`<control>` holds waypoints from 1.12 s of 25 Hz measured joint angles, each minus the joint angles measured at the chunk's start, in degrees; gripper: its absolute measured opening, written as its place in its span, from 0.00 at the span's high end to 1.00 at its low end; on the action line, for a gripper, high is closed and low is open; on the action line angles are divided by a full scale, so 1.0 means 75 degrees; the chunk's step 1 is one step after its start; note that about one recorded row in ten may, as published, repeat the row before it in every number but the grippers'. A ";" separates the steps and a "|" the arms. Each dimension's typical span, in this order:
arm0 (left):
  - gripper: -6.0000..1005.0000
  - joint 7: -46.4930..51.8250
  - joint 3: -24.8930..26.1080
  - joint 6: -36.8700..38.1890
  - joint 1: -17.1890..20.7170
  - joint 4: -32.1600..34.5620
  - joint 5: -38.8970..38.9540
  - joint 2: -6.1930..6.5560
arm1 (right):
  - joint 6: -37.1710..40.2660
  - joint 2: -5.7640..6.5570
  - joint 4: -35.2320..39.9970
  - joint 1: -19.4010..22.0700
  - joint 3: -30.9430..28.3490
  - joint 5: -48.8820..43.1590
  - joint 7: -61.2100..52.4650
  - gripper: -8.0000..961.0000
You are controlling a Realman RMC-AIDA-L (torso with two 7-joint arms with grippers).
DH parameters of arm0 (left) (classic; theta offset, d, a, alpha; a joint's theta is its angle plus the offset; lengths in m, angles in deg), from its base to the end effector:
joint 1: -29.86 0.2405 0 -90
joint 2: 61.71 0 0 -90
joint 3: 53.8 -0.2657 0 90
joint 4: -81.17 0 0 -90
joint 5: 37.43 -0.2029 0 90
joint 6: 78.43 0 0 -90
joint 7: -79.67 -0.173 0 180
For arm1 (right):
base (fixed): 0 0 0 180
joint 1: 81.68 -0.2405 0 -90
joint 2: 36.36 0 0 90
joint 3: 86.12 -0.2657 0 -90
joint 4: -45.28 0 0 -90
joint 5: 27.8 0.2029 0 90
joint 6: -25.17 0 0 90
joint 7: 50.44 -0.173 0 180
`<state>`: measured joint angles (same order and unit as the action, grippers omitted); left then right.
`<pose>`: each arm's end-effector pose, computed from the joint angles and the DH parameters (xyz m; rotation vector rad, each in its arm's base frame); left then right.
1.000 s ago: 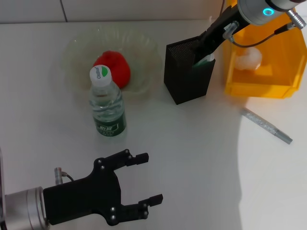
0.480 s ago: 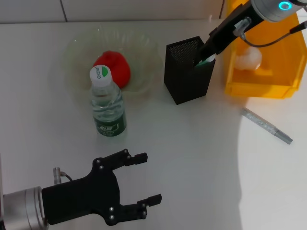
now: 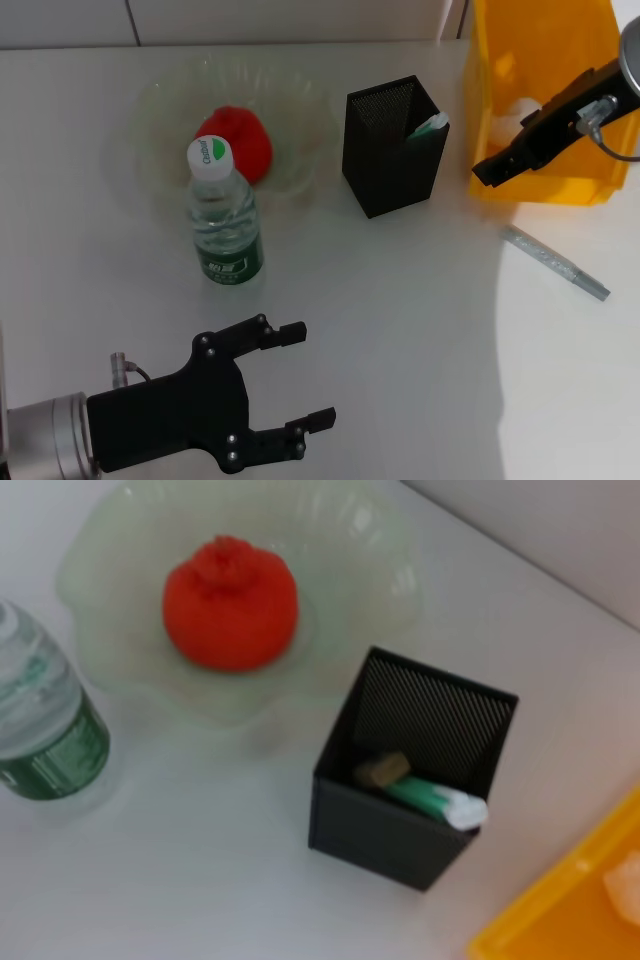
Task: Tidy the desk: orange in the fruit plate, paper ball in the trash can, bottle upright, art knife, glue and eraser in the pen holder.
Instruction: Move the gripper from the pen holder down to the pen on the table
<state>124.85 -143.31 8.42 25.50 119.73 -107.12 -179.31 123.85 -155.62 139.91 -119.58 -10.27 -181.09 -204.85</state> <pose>-0.2607 0.2011 -0.0844 -2.7227 -0.1770 -0.9747 0.1431 0.3669 0.0184 -2.4703 0.8149 -0.4047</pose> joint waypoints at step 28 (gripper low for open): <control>0.19 0.0001 0.0016 0.0010 0.0015 -0.0067 -0.0001 -0.0001 | -0.0457 0.0023 -0.1751 0.0674 -0.0116 -0.0200 0.0164 0.17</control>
<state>124.86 -143.19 8.50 25.61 119.23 -107.12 -179.32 120.42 -155.44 126.77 -114.53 -11.14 -182.59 -203.62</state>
